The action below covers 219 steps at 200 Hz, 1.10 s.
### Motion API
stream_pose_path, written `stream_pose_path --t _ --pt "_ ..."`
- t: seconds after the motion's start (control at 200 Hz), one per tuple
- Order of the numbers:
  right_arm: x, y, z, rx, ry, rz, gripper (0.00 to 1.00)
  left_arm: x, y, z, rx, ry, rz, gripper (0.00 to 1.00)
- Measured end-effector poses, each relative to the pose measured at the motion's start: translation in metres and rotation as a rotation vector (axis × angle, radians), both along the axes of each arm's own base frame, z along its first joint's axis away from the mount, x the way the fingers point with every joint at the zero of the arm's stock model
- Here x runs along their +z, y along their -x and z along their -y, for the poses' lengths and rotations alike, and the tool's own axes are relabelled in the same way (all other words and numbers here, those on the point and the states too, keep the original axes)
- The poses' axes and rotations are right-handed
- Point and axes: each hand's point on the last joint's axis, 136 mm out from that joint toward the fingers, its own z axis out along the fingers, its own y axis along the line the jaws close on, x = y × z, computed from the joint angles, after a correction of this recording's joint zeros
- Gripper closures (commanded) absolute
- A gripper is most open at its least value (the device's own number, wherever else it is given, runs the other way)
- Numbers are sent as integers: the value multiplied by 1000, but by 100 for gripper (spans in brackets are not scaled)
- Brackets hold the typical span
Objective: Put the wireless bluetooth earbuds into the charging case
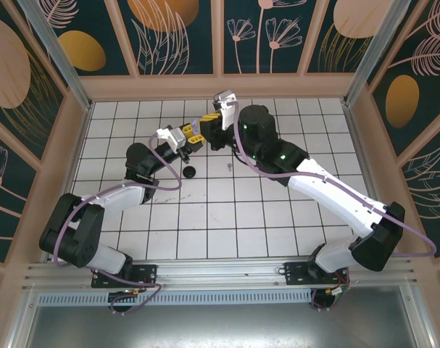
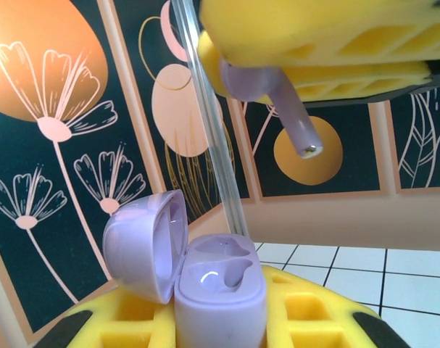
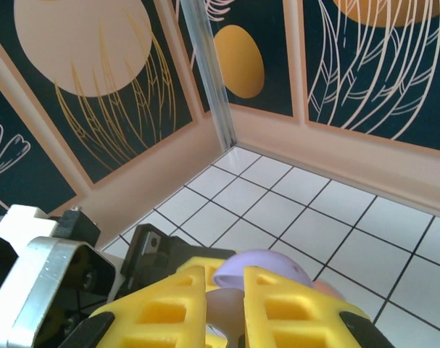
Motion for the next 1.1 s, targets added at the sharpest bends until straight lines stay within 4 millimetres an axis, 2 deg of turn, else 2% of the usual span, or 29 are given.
stream_pose_path --t 0.18,0.656,1.096 --pt "2 -2 -3 2 -11 10 84 -1 1 2 -10 -4 -3 100" --pt "-18 -10 -12 -3 24 -17 85 1 4 3 -17 -5 -2 100" --pt "-21 -17 -8 -18 26 -19 86 2 6 2 -17 -11 -16 100"
